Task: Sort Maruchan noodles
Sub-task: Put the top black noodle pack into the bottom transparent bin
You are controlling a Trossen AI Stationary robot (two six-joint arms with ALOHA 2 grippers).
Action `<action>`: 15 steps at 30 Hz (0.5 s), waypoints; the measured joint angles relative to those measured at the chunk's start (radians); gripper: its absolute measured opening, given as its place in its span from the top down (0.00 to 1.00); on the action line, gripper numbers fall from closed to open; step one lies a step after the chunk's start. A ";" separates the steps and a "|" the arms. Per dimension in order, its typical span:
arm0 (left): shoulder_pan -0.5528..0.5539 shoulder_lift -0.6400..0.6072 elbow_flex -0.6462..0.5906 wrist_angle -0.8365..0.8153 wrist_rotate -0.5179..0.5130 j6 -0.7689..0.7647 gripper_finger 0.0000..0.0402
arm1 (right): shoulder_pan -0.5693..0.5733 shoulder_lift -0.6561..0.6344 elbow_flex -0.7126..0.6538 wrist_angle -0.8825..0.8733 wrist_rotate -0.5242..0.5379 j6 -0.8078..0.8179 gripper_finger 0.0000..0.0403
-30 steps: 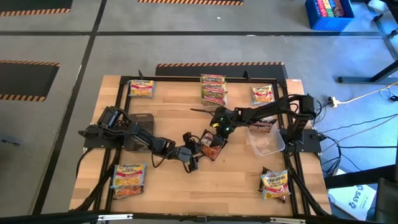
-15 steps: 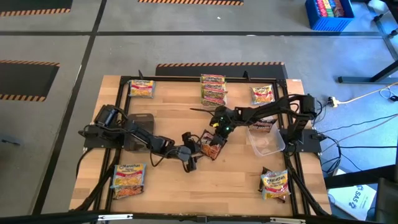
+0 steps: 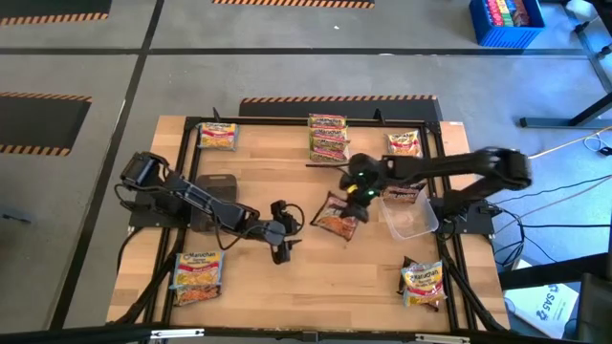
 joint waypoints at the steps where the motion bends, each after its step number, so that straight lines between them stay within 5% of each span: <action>1: -0.001 0.000 -0.001 -0.002 0.000 0.000 0.44 | 0.000 -0.042 0.000 -0.053 0.028 -0.021 0.76; 15: 0.002 -0.003 -0.001 0.011 -0.002 -0.001 0.44 | 0.000 -0.605 0.000 -0.698 0.406 -0.250 0.76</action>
